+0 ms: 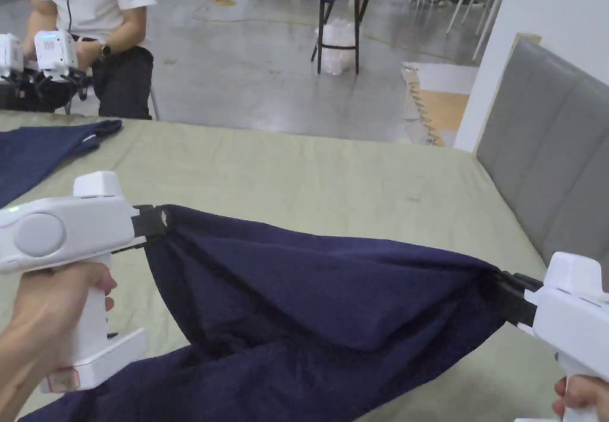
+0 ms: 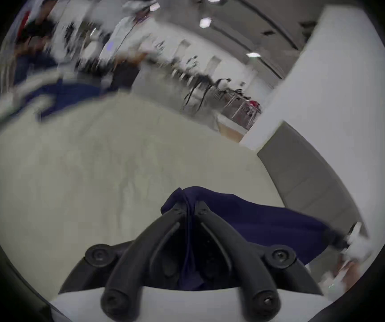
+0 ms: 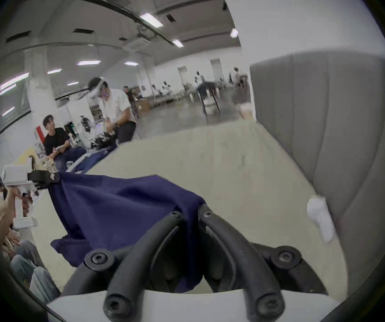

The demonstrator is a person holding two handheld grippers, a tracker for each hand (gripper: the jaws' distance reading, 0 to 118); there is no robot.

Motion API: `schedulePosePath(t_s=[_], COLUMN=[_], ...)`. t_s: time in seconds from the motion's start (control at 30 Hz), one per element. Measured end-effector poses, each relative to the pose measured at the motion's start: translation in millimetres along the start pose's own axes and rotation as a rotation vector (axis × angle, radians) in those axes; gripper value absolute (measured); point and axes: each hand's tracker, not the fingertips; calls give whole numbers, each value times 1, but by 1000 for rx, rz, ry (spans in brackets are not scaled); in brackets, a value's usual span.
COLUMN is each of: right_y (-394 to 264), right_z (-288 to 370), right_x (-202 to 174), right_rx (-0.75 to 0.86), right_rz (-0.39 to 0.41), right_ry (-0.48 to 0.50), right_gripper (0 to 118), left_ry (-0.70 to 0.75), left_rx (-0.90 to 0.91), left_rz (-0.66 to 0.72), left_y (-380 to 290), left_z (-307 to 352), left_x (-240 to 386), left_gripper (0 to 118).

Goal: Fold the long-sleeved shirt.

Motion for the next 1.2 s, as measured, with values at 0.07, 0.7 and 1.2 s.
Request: schedulePosePath(t_s=[0.07,0.7,1.2], right_y=[37,378,517], right_z=[17,113,17], right_x=[-17,-118,-122], right_rx=[51,467,630], right_rz=[67,200,295], right_ry=[-6,-83,-233], right_gripper=[6,6,6], left_ry=[-20,71,115], left_rx=[80,520,651], left_rz=[0,-193,-158], left_y=[36,321,445], left_z=[31,166,69], left_x=[10,113,148], left_gripper=[10,9,9])
